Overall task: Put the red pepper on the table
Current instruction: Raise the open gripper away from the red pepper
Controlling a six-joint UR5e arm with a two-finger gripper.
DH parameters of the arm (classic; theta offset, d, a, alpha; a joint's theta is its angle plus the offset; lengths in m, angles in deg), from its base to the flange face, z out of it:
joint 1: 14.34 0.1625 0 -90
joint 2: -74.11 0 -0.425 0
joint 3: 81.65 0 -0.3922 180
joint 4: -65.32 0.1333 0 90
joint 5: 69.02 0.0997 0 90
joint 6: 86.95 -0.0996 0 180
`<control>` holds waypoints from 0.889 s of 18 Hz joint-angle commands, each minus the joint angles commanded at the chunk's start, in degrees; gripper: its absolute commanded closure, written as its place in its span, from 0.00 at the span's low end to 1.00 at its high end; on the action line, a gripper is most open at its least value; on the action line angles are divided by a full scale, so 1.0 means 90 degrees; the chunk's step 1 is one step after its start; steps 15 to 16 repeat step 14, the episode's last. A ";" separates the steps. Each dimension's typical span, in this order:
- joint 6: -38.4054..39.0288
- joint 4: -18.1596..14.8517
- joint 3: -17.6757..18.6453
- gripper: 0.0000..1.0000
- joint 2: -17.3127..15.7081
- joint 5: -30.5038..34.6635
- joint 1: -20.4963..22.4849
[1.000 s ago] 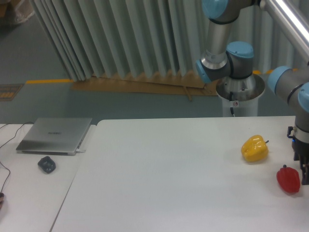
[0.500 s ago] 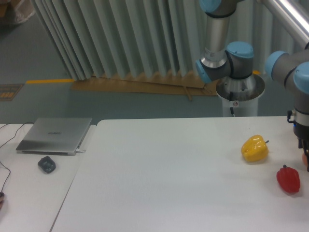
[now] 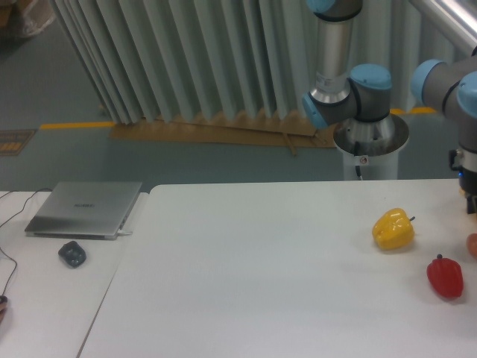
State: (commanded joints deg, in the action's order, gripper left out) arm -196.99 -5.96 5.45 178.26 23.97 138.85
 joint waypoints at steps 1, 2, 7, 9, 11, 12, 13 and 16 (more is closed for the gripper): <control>-0.0039 0.0000 0.0000 0.00 0.0000 -0.0010 0.0059; -0.0068 0.0000 0.0000 0.00 0.0000 -0.0039 0.0146; -0.0613 -0.0058 -0.0039 0.00 0.0000 -0.0019 0.0390; -0.0926 -0.0059 -0.0029 0.00 0.0010 -0.0039 0.0518; -0.1132 -0.0049 -0.0020 0.00 0.0029 -0.0068 0.0703; -0.1268 -0.0049 -0.0020 0.00 0.0029 -0.0097 0.0743; -0.1395 -0.0039 -0.0020 0.00 0.0049 -0.0127 0.0791; -0.1483 -0.0039 -0.0020 0.00 0.0049 -0.0166 0.0859</control>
